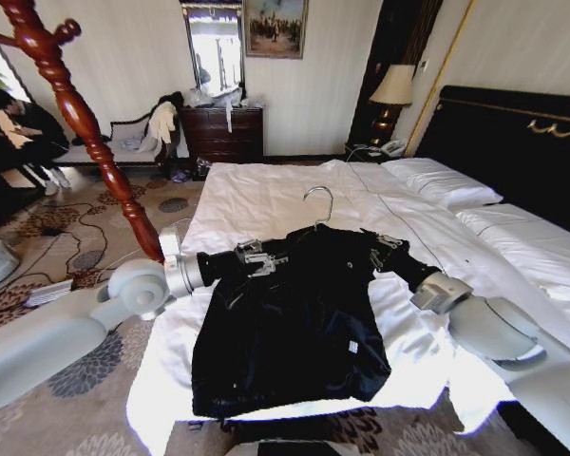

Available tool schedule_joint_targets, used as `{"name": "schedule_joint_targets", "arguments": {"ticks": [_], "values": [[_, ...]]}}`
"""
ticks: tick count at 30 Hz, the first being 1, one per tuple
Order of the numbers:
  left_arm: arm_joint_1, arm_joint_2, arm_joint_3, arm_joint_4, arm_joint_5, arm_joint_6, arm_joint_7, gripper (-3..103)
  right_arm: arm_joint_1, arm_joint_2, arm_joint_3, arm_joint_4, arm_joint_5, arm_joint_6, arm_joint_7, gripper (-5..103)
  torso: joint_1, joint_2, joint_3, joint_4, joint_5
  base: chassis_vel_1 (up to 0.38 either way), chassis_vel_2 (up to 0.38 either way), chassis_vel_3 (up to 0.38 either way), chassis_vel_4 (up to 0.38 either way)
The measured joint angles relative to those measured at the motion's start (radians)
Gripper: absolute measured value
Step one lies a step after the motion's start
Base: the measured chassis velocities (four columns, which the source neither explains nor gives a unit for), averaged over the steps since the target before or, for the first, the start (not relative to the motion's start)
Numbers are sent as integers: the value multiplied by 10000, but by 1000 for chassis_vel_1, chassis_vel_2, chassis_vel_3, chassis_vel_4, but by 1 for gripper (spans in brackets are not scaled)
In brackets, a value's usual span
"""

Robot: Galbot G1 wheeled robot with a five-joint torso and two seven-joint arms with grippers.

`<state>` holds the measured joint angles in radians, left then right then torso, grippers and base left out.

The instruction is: Pick up the clothes from the bed and hang them on the clothes hanger.

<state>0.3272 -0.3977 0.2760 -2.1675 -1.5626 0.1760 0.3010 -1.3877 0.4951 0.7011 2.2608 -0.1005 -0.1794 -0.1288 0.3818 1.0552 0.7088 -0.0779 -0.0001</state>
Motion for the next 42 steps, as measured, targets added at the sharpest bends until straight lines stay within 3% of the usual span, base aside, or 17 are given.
{"name": "schedule_joint_targets", "arguments": {"ticks": [3,7,13,18,22,27,32,37,42], "values": [[121,242,-618,-1,-185,-40,-3,98,-104,12,62,0,40,0,52,16,0,0,0,1,0,0,0,0,0],[288,414,-1141,-6,-247,-110,-50,100,-125,-3,137,24,100,4,71,16,0,0,0,0,0,0,0,0,0],[1026,623,-2263,280,-199,-288,-687,100,-67,-18,216,74,267,13,154,16,0,0,1,1,-3,0,0,0,0],[1438,793,-2757,737,-40,-396,-867,100,-287,19,454,103,279,141,252,16,0,0,1,1,1,0,0,0,0],[1646,885,-2773,1117,171,-409,-670,100,-591,39,831,158,261,281,308,16,0,0,1,-3,0,0,0,0,0],[2488,983,-2744,1587,1004,-411,252,100,-1008,71,1340,278,230,411,359,16,0,0,1,0,-2,0,0,0,0],[2941,881,-2641,1849,1519,-411,721,100,-1182,65,1524,315,195,531,377,16,0,0,1,2,0,0,0,0,0],[2881,539,-2022,2306,2191,-456,1133,100,-1380,62,1692,375,174,661,405,16,0,0,0,2,1,0,0,0,0],[2219,-4,-825,3041,3010,-717,1447,100,-1741,88,2005,451,27,880,430,16,0,-1,1,-2,1,0,0,0,0]]}}
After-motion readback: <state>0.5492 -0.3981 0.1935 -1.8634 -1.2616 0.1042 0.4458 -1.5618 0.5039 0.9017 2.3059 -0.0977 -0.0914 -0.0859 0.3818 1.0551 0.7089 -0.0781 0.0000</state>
